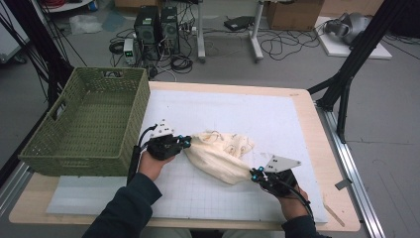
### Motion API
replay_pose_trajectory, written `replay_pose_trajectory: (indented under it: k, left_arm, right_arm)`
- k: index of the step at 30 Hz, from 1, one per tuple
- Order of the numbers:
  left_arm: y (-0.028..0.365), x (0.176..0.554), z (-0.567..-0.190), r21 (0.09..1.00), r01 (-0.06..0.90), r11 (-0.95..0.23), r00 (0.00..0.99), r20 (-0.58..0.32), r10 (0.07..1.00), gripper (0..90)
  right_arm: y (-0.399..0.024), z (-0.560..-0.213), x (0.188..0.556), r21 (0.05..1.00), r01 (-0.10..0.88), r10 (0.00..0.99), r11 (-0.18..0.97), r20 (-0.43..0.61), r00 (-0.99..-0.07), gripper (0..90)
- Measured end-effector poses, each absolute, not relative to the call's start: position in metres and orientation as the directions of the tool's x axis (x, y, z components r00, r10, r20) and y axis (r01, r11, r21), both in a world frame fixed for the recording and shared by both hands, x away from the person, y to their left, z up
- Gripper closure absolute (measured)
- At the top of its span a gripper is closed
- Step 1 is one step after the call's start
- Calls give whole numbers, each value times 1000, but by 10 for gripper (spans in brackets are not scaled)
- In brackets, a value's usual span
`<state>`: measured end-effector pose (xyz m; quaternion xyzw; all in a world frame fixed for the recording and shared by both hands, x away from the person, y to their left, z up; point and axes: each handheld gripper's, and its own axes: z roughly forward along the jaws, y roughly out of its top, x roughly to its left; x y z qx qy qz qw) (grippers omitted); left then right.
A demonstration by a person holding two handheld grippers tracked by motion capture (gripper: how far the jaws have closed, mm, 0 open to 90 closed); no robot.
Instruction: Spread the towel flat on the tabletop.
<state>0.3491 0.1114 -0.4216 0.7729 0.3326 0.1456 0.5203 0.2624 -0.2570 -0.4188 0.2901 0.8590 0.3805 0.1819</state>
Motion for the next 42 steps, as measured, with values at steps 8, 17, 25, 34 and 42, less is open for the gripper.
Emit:
replay_pose_trajectory:
  k: [8, 17, 25, 34, 42]
  left_arm:
    - [132, 336, -430, 874, 404, -269, 717, -120, 687, 859]
    - [153, 323, -433, 866, 410, -286, 724, -118, 680, 861]
    - [155, 317, -431, 876, 389, -285, 736, -110, 668, 858]
    - [153, 314, -433, 869, 390, -304, 749, -107, 654, 858]
    - [153, 310, -434, 866, 394, -307, 756, -116, 644, 861]
  right_arm:
    - [-245, -423, 259, 765, 324, 527, 556, -24, -849, 816]
    - [-269, -406, 273, 864, 353, 663, 358, 31, -748, 629]
    - [-248, -425, 320, 808, 452, 802, 377, -40, -596, 467]
    - [-218, -447, 356, 746, 524, 800, 411, -19, -600, 803]
    - [-241, -434, 372, 713, 539, 857, 448, -170, -487, 871]
